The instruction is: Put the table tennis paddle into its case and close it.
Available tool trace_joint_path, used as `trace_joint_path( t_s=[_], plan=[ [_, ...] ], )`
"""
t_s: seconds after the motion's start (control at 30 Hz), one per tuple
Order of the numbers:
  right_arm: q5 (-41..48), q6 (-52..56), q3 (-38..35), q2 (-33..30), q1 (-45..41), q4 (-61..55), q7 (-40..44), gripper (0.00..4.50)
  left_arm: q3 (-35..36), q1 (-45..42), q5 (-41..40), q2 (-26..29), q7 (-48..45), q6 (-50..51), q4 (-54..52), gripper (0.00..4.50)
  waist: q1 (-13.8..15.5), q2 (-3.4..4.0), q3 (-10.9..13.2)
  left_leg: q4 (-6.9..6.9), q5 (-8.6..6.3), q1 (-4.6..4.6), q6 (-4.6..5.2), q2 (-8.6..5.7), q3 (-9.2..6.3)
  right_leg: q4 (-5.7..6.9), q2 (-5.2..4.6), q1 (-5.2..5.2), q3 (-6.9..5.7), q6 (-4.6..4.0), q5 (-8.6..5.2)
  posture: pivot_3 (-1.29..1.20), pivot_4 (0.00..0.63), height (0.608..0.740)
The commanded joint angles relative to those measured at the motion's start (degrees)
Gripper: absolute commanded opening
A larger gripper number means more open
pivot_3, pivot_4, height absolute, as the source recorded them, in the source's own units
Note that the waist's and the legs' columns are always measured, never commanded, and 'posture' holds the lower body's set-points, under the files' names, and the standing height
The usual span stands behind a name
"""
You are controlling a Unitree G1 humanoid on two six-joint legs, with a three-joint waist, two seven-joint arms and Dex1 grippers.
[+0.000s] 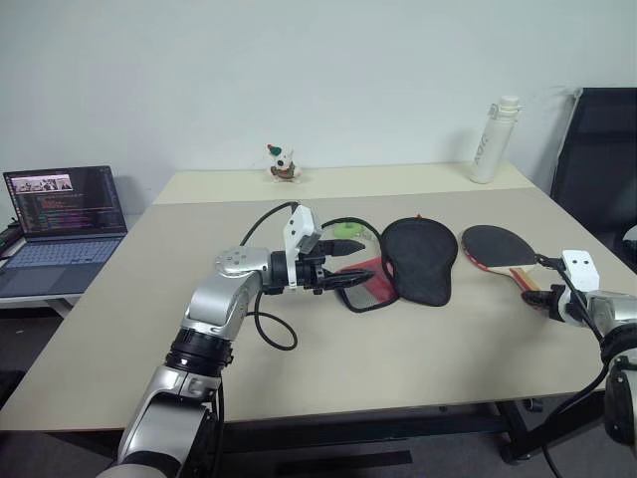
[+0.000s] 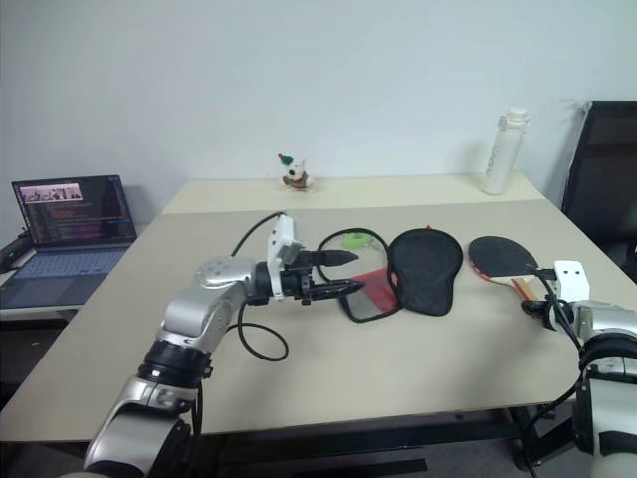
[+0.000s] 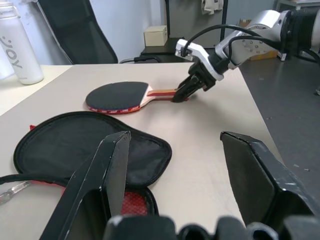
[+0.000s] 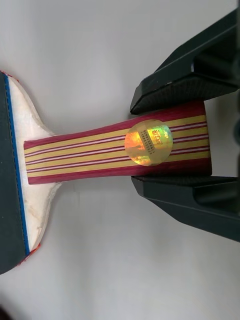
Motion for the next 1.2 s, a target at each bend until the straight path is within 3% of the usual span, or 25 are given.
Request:
trace_joint_path(
  t_s=[0.03, 0.27, 0.53, 0.73, 0.97, 1.2],
  plan=[
    [3.6, 11.7, -1.4, 1.0, 7.4, -20.1, -1.0, 1.52, 1.3, 0.3, -0.6, 0.4, 0.1, -0.5, -1.8, 3.14, 0.3, 0.01, 0.0, 0.00, 0.00, -0.03, 0.00, 0.00, -0.03, -0.01, 0.00, -0.02, -0.01, 0.00, 0.00, 0.00, 0.150, 0.740],
    [8.1, 32.4, -9.7, 3.3, 24.5, -51.7, -8.1, 1.52, 1.5, 0.9, -0.8, 0.3, 0.2, -0.4, -2.3, 3.14, 1.3, 0.01, 0.0, 0.01, -0.01, -0.09, 0.00, -0.01, -0.18, 0.00, -0.01, -0.01, -0.13, 0.07, -0.05, 0.00, 0.150, 0.740],
    [10.4, 40.9, -13.1, 7.4, 33.4, -66.3, -12.3, 1.52, 1.1, 0.9, -0.6, -0.6, 0.3, -0.7, -1.8, 3.14, 2.1, 0.00, 0.0, 0.07, 0.00, -0.10, 0.00, -0.01, -0.23, 0.00, -0.01, 0.01, -0.20, 0.21, -0.13, 0.00, 0.150, 0.740],
    [11.6, 39.6, -11.8, 7.5, 32.3, -65.3, -12.0, 3.48, 1.1, 0.8, -0.4, -1.0, 0.3, -0.8, -1.7, 3.14, 2.1, -0.06, -0.1, 0.08, 0.00, -0.08, 0.01, -0.01, -0.22, -0.01, -0.01, 0.04, -0.21, 0.21, -0.13, 0.00, 0.150, 0.740],
    [10.8, 32.6, -7.4, 5.1, 25.7, -56.1, -9.8, 3.48, 1.3, 0.8, -0.2, -0.9, 0.6, -1.0, -1.5, 3.14, 1.6, -0.08, -0.1, 0.25, 0.04, -0.06, 0.07, 0.01, -0.11, -0.01, 0.02, 0.06, -0.10, 0.24, 0.04, 0.00, 0.150, 0.740],
    [7.7, 21.1, -3.0, 2.4, 17.5, -38.2, -7.3, 3.48, 1.5, 1.3, -0.2, -0.8, 1.7, -1.2, -2.2, 3.14, 1.7, -0.10, 0.0, 0.32, 0.04, -0.11, 0.07, 0.03, -0.09, -0.04, 0.06, 0.07, -0.09, 0.23, 0.07, 0.00, 0.150, 0.740]
  ],
)
